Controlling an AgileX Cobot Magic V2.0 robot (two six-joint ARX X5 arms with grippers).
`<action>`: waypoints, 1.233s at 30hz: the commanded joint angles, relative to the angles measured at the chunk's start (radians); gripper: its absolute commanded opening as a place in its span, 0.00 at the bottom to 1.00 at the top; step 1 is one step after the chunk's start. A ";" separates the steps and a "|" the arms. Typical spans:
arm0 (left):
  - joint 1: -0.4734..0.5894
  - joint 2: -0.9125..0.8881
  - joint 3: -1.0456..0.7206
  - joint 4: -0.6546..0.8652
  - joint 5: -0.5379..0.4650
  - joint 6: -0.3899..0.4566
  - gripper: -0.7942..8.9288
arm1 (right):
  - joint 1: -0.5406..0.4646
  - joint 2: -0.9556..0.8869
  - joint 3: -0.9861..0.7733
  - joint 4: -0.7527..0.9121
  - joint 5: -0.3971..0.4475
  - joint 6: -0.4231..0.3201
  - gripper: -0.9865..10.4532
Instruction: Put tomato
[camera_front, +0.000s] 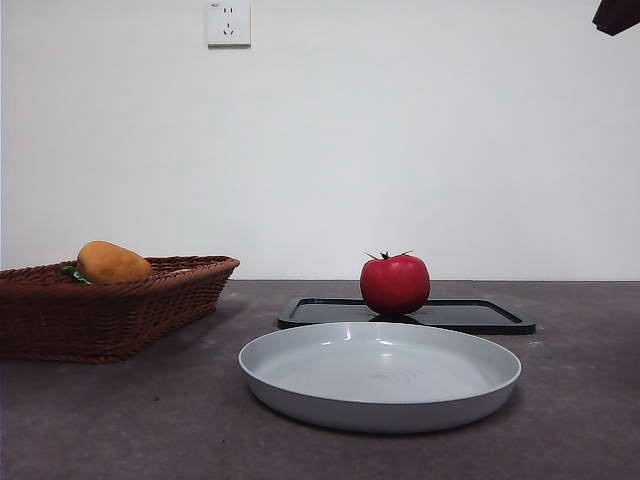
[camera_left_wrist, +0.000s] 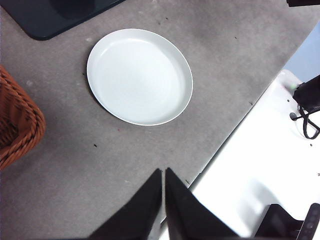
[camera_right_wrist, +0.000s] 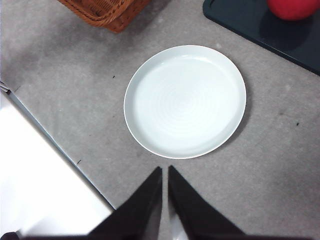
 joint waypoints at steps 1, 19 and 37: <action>-0.003 0.006 0.026 0.004 0.004 0.015 0.09 | 0.006 0.006 0.008 0.010 -0.003 0.009 0.09; 0.000 0.001 0.026 0.027 0.001 0.026 0.09 | 0.006 0.006 0.008 0.010 -0.003 0.009 0.09; 0.448 -0.437 -0.419 0.977 -0.261 -0.007 0.09 | 0.006 0.006 0.008 0.010 -0.003 0.009 0.09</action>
